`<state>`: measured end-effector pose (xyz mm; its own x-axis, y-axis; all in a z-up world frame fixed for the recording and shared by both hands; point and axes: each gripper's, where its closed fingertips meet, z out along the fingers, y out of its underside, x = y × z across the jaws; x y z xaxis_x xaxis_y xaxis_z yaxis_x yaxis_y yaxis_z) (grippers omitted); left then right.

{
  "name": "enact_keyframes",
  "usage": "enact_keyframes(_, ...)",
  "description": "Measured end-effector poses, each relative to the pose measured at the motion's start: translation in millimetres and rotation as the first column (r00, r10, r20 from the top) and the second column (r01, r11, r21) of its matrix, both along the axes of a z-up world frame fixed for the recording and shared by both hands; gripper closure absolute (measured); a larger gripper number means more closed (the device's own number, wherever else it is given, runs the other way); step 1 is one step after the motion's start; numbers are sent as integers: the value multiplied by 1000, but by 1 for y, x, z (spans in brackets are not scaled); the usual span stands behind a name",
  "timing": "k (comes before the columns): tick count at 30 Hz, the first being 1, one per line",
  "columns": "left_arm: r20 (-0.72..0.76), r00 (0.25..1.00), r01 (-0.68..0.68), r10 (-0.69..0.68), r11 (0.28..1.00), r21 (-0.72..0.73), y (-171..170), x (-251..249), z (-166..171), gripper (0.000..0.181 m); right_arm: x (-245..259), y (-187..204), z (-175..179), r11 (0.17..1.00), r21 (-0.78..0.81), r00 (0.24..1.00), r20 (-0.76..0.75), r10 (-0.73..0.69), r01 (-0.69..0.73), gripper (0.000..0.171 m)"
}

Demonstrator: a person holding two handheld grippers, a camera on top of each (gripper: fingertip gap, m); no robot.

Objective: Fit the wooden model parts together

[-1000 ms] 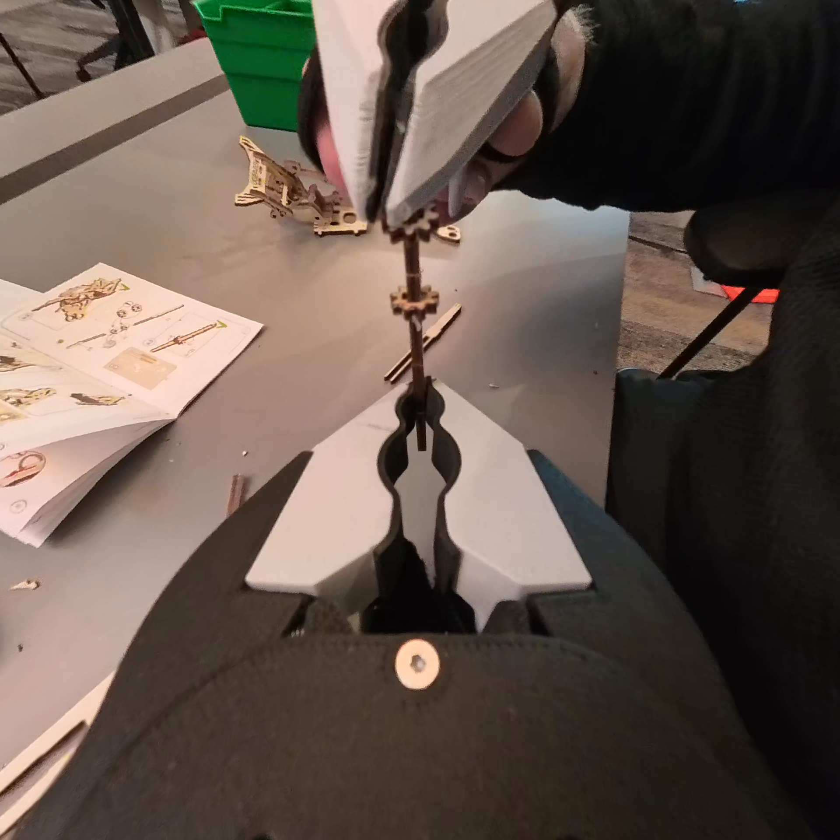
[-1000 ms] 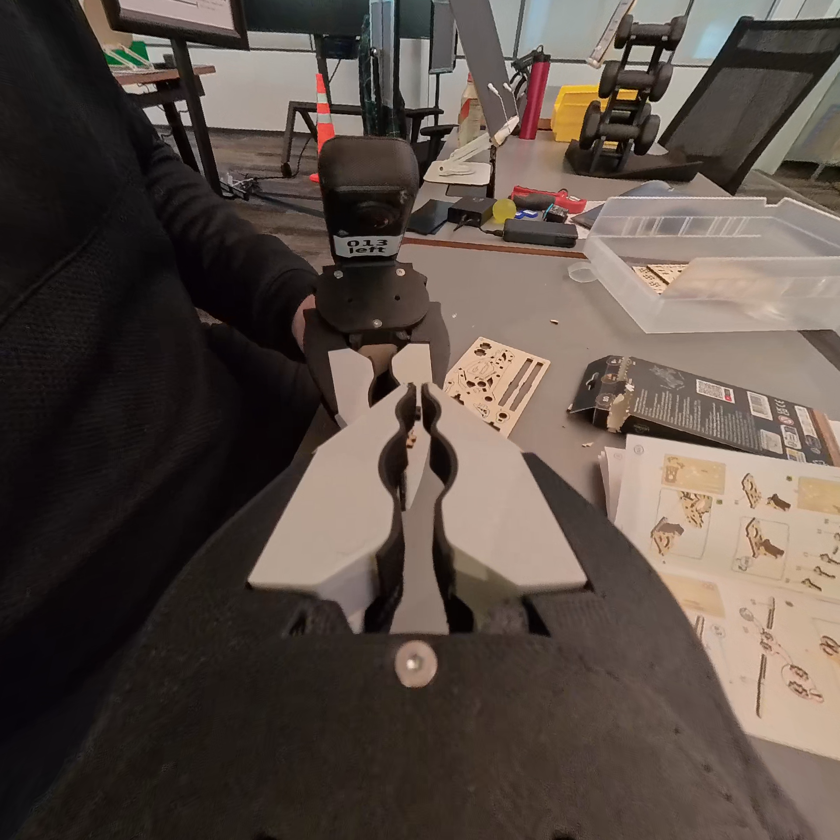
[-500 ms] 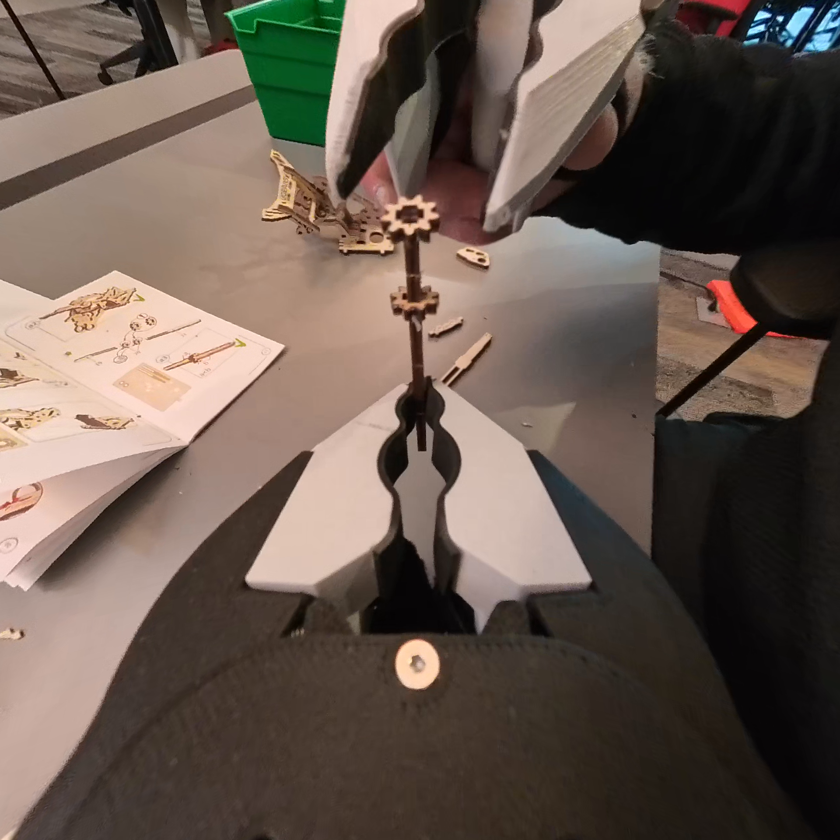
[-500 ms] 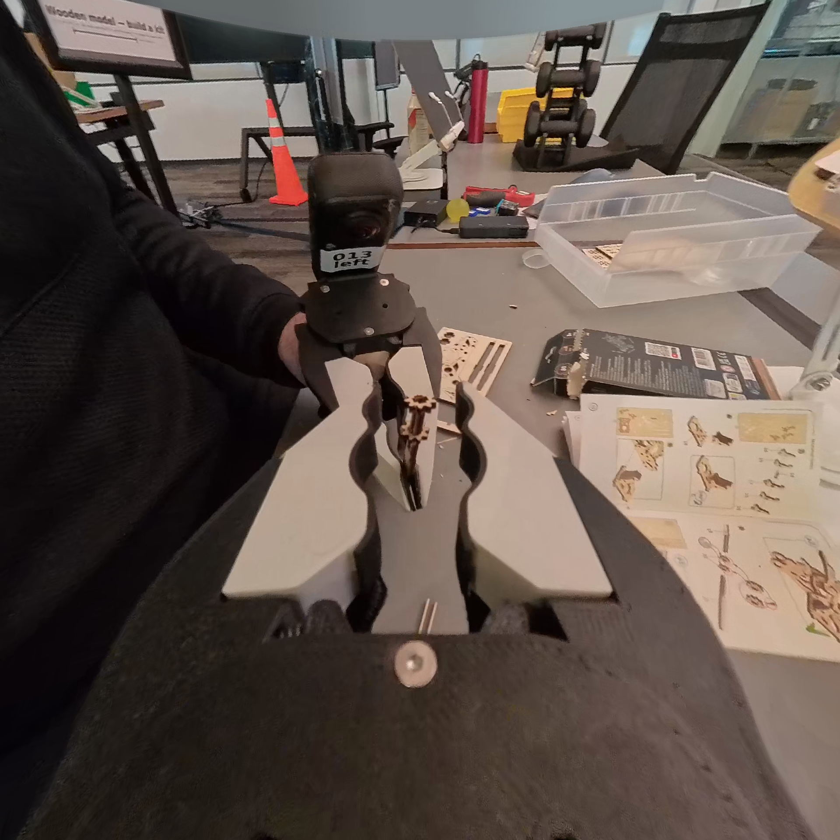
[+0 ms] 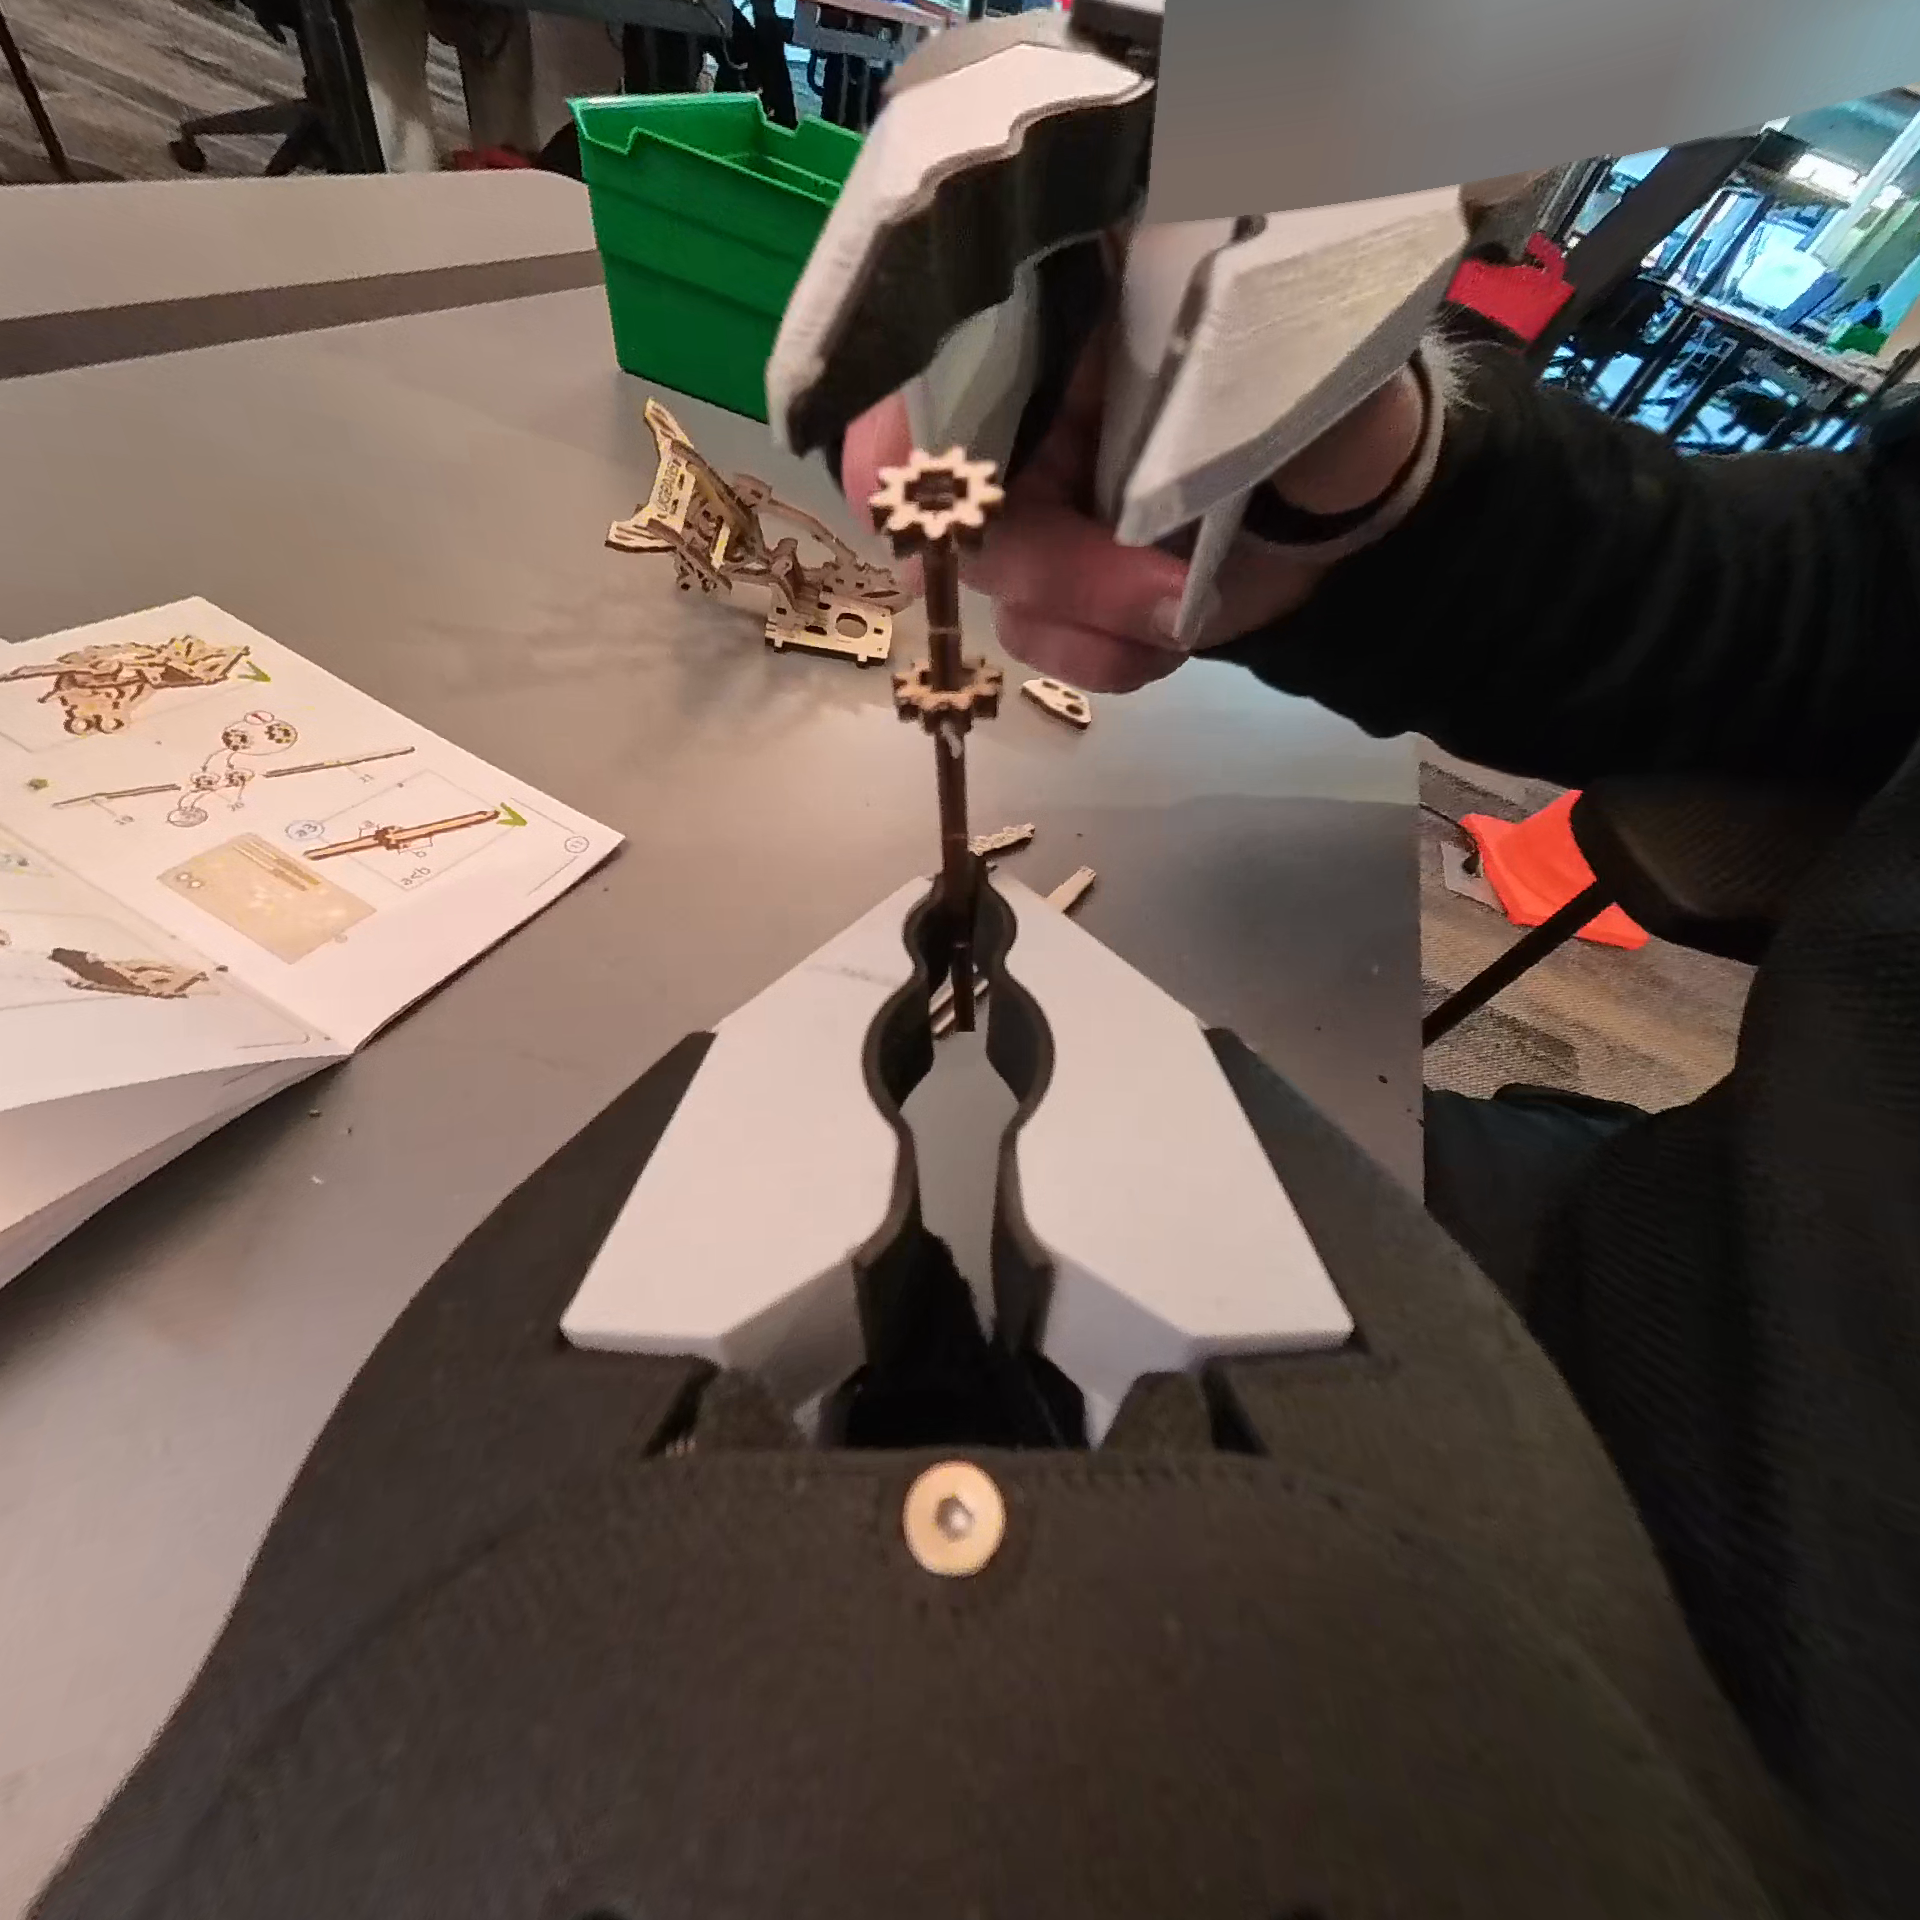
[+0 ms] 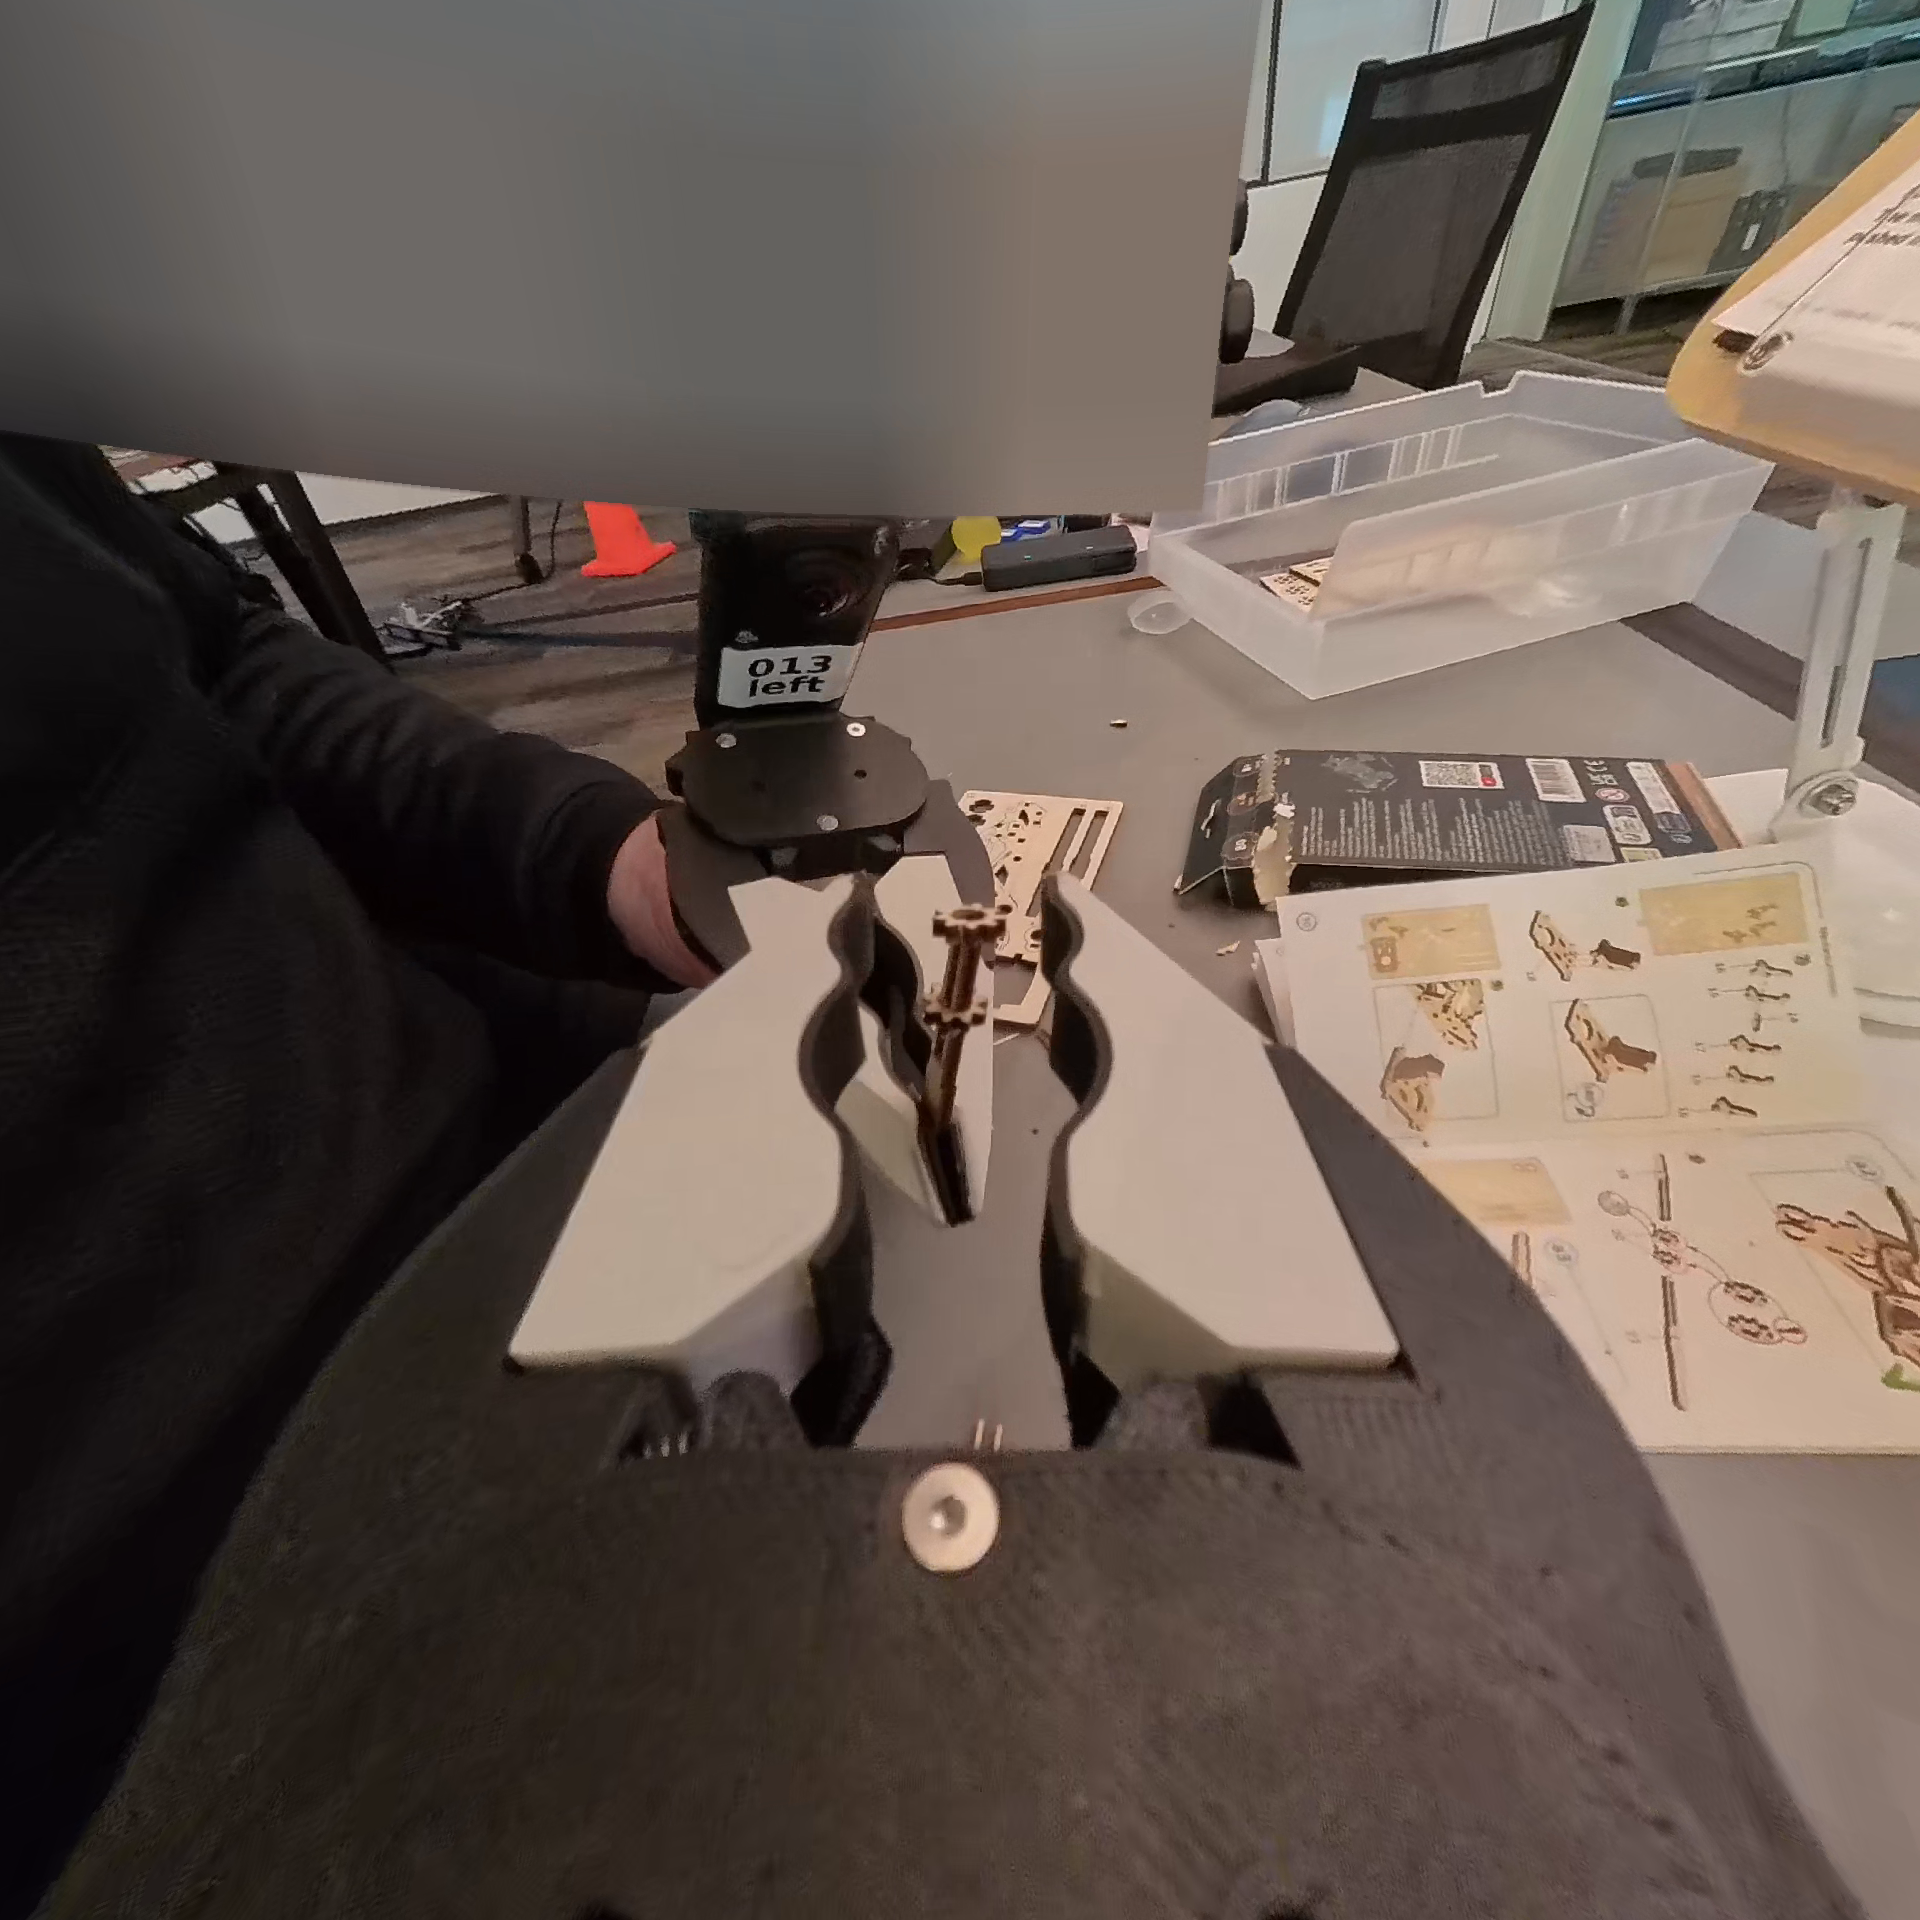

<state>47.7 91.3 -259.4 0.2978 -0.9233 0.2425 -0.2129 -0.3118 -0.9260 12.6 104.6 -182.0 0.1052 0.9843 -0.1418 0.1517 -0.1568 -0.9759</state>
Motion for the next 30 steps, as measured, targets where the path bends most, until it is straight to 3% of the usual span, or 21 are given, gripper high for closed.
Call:
enact_keyframes(5,23,1000,-9,9,1000,5,1,1,4,181,-4,3,0,1000,-11,1000,-23,-17,17,159)
enact_keyframes(22,180,984,-4,-2,1000,31,0,18,31,180,7,3,25,969,-245,906,-415,-82,-24,160)
enact_keyframes(26,181,984,-7,4,1000,18,0,23,29,180,4,2,21,972,-234,914,-395,-89,-6,160)
enact_keyframes(30,113,992,-62,56,997,43,10,11,25,180,14,8,21,981,-189,949,-300,-94,37,140)
